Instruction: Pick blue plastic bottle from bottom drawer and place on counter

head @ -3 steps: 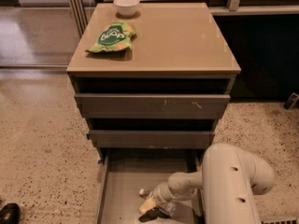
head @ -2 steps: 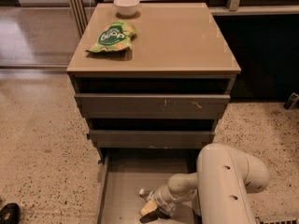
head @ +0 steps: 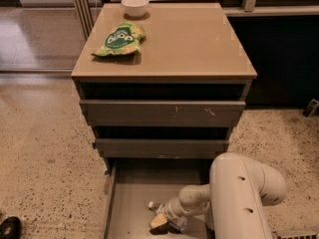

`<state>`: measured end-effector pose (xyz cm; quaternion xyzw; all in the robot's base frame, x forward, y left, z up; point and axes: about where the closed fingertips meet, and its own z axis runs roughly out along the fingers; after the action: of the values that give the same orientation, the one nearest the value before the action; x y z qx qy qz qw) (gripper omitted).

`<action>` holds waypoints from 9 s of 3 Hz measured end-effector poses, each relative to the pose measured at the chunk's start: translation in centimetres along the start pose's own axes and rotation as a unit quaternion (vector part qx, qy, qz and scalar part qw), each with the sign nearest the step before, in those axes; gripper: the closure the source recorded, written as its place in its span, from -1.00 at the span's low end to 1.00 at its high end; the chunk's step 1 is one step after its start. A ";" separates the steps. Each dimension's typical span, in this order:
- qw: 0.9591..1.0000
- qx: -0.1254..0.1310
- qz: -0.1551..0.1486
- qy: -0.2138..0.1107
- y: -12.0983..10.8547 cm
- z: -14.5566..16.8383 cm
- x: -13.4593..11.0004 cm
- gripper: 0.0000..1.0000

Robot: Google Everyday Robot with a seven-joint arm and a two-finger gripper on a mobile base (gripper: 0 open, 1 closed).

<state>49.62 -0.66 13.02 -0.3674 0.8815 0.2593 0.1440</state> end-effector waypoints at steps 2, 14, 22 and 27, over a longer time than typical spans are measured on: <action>1.000 0.000 0.000 0.000 0.0 0.0 0.0 0.28; 0.953 -0.053 -0.169 -0.244 6.0 -37.7 -28.2 1.00; 0.930 -0.039 -0.168 -0.323 4.7 -61.3 -38.5 1.00; 0.925 -0.056 -0.188 -0.326 7.0 -71.7 -49.2 1.00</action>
Offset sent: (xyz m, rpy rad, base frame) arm 0.0000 0.0000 0.0000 0.0000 0.0000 0.0000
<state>73.86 -8.66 96.46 -0.4288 0.6848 0.3815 0.4490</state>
